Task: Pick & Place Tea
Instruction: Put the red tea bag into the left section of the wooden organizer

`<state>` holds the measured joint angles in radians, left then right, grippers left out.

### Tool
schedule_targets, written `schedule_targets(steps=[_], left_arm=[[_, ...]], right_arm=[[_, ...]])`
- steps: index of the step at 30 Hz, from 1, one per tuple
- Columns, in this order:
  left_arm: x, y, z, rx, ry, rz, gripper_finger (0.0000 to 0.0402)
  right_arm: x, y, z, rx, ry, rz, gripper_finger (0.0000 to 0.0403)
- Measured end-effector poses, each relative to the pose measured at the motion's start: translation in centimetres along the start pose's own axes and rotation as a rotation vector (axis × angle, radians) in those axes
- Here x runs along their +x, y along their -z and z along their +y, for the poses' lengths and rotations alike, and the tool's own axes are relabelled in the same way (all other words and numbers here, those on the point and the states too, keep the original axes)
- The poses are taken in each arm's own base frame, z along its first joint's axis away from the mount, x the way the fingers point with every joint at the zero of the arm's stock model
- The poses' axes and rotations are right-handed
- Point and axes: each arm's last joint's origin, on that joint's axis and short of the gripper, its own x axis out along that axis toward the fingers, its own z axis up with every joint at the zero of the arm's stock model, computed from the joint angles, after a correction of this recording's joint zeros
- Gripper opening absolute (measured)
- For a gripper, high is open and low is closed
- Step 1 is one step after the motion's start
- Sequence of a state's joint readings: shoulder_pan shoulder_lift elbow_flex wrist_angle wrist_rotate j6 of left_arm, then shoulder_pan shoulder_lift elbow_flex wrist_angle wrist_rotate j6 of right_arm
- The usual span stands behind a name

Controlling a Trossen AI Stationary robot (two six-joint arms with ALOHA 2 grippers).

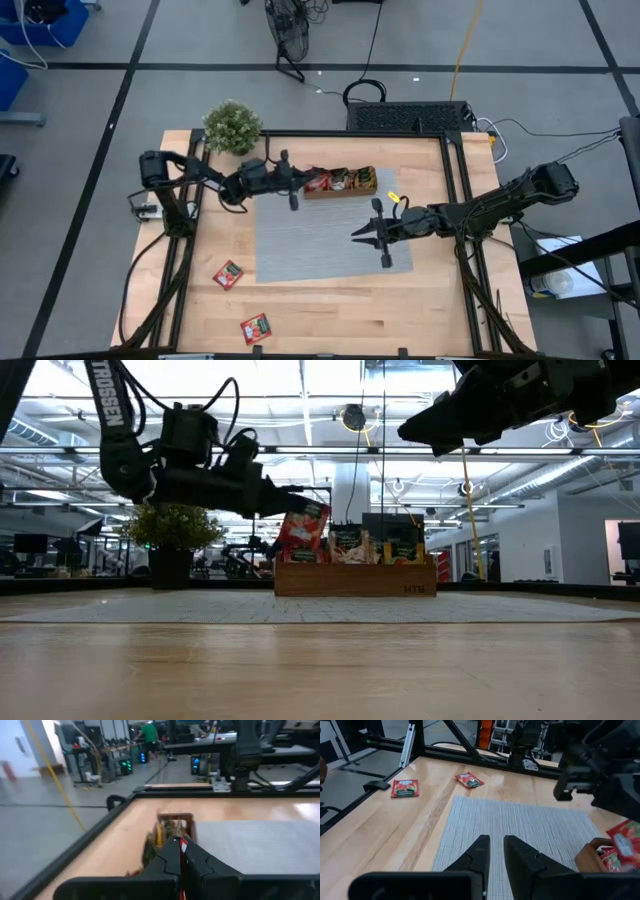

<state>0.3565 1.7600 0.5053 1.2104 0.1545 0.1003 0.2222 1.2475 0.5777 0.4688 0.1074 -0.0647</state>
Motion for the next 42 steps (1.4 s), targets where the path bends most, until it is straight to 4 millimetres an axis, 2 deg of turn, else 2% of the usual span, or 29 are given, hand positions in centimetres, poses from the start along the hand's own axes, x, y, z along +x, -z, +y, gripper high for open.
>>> schedule_targets(steps=[8, 15, 23, 31, 35, 42], left_arm=[[1.5, 1.3, -0.2, 0.05, -0.02, 0.007, 0.0001], [1.6, 2.8, -0.2, 0.079, -0.039, 0.059, 0.0001], [1.6, 3.1, 0.0, 0.106, -0.099, 0.09, 0.0004], [1.5, 3.4, 0.3, -0.007, -0.167, 0.127, 0.0009], [1.6, 3.0, 0.2, -0.002, -0.167, 0.086, 0.0035], [1.7, 2.5, -0.4, 0.063, -0.158, 0.036, 0.0116]], right_arm=[[0.0, -0.1, 0.0, 0.001, 0.0, -0.006, 0.0043], [0.0, 0.0, 0.0, 0.0, -0.003, -0.003, 0.0043], [0.0, 0.0, 0.0, 0.0, -0.003, 0.001, 0.0043], [0.0, 0.0, 0.0, 0.0, -0.003, 0.001, 0.0043], [0.0, 0.0, 0.0, 0.0, -0.003, 0.001, 0.0043], [0.0, 0.0, 0.0, 0.0, -0.003, 0.002, 0.0043]])
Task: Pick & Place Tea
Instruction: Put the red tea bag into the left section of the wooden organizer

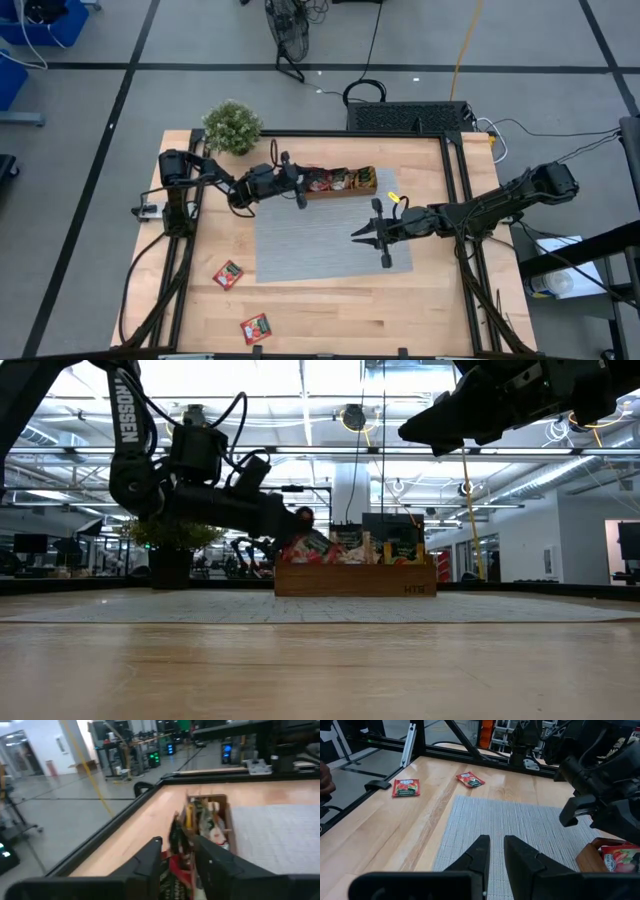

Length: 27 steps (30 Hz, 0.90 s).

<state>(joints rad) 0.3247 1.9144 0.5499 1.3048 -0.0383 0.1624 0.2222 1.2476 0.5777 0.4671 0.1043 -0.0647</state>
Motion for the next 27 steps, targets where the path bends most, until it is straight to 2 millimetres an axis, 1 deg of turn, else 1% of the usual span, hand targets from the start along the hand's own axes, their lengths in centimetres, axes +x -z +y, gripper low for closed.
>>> schedule_targets(steps=[4, 8, 12, 15, 17, 19, 21, 25, 27], left_arm=[[0.0, 0.0, 0.0, 0.003, -0.053, 0.009, 0.015], [-0.1, -0.4, 0.1, 0.039, -0.063, -0.001, 0.0168], [-0.4, -2.2, 0.3, 0.047, -0.08, -0.062, 0.0174], [-0.8, -4.1, 0.5, 0.031, -0.137, -0.107, 0.0175], [-1.2, -5.2, 0.5, 0.02, -0.175, -0.105, 0.0175], [-1.4, -5.9, 0.2, 0.025, -0.159, -0.063, 0.0175], [-1.3, -6.5, -0.3, 0.033, -0.102, 0.026, 0.0175], [-0.1, -7.1, -1.5, 0.024, 0.013, 0.266, 0.0175], [0.5, -7.4, -2.0, 0.049, 0.041, 0.34, 0.0175]], right_arm=[[0.0, 0.0, 0.0, 0.0, 0.0, 0.0, 0.0043], [0.0, 0.0, 0.0, 0.0, 0.0, 0.0, 0.0043], [0.0, 0.0, 0.0, 0.0, 0.0, 0.001, 0.0043], [0.0, 0.0, 0.0, 0.0, 0.0, 0.001, 0.0043], [0.0, 0.0, 0.0, 0.0, 0.0, 0.001, 0.0043], [0.0, 0.0, 0.0, -0.001, 0.0, 0.001, 0.0043], [0.0, 0.0, 0.0, -0.001, 0.0, 0.001, 0.0043], [0.0, 0.0, 0.0, -0.002, 0.0, 0.001, 0.0043], [0.0, 0.0, 0.0, -0.002, 0.0, 0.0, 0.0043]])
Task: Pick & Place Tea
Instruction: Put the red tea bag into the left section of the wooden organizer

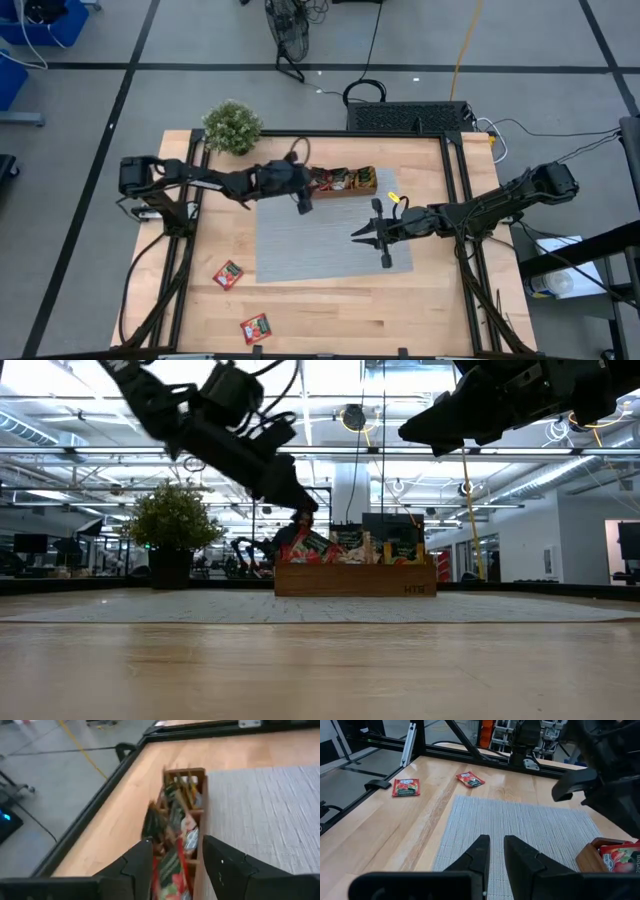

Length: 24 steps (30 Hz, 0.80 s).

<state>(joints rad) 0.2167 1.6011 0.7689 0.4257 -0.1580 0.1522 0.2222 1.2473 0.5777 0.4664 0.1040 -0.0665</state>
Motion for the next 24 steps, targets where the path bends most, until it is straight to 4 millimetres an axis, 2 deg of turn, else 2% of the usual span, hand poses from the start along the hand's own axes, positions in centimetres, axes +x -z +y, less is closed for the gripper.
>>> schedule_targets(steps=[6, 13, 19, 24], left_arm=[[0.3, -0.9, -0.1, 0.063, 0.015, 0.057, 0.0175], [0.9, -0.8, 1.9, 0.018, -0.023, 0.142, 0.0175], [0.9, -0.3, 2.6, -0.051, 0.15, 0.152, 0.0175], [0.9, -0.1, 2.5, -0.064, 0.166, 0.167, 0.0175]], right_arm=[[0.0, 0.0, 0.0, 0.001, 0.0, 0.0, 0.0043], [0.0, 0.0, 0.0, 0.002, 0.0, 0.0, 0.0043], [0.0, 0.0, 0.0, 0.002, 0.0, 0.0, 0.0043], [0.0, 0.0, 0.0, 0.002, 0.0, 0.0, 0.0043]])
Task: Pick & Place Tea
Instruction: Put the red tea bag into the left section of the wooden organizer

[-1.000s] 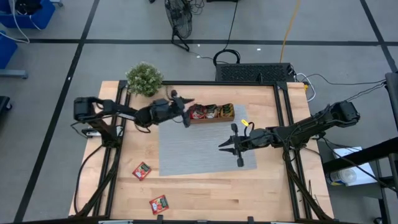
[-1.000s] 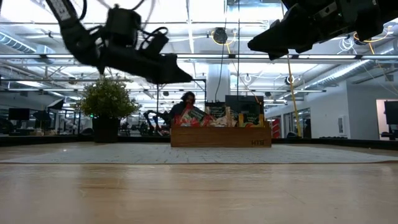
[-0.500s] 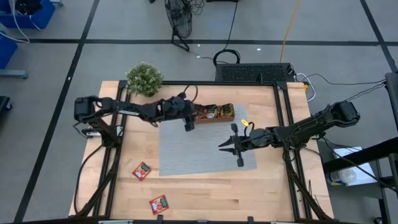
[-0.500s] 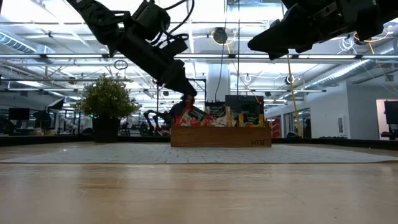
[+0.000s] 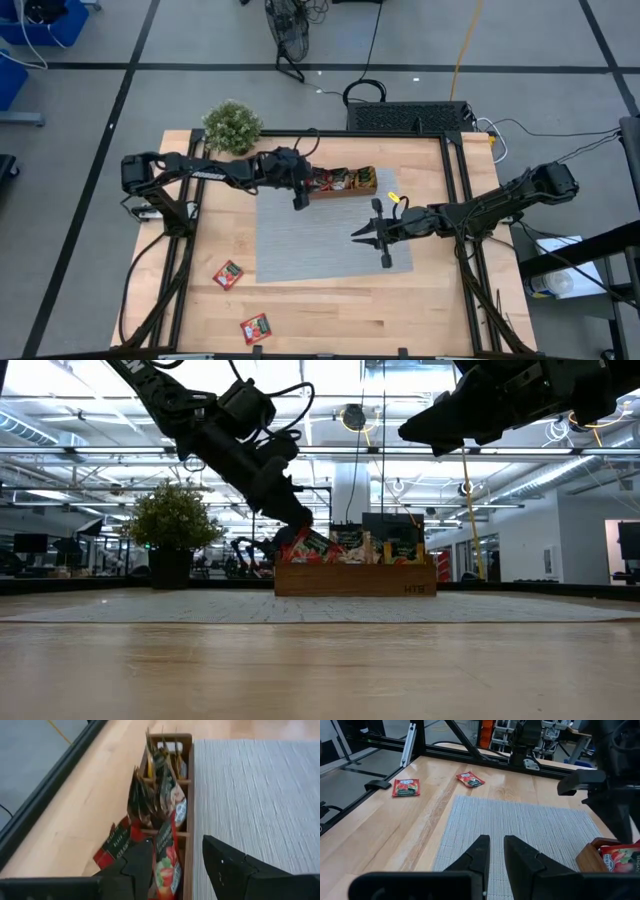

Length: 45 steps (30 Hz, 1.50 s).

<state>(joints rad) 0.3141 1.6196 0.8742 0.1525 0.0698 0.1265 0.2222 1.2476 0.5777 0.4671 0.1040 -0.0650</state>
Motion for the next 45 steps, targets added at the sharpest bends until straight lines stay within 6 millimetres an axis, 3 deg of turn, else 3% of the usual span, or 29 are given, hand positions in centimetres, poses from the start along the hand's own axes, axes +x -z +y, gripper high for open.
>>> schedule_targets(steps=[16, 24, 45], left_arm=[[0.0, 0.2, 0.8, -0.013, -0.067, 0.017, 0.0175], [2.2, 1.9, 1.0, 0.012, -0.036, 0.062, 0.0175], [2.3, 1.2, 1.2, 0.011, -0.037, -0.019, 0.0162]], right_arm=[[0.0, -0.1, 0.0, 0.001, 0.0, -0.008, 0.0043], [0.0, -0.1, 0.0, 0.001, 0.001, -0.01, 0.0043], [0.0, 0.0, 0.0, 0.0, 0.0, 0.0, 0.0043]])
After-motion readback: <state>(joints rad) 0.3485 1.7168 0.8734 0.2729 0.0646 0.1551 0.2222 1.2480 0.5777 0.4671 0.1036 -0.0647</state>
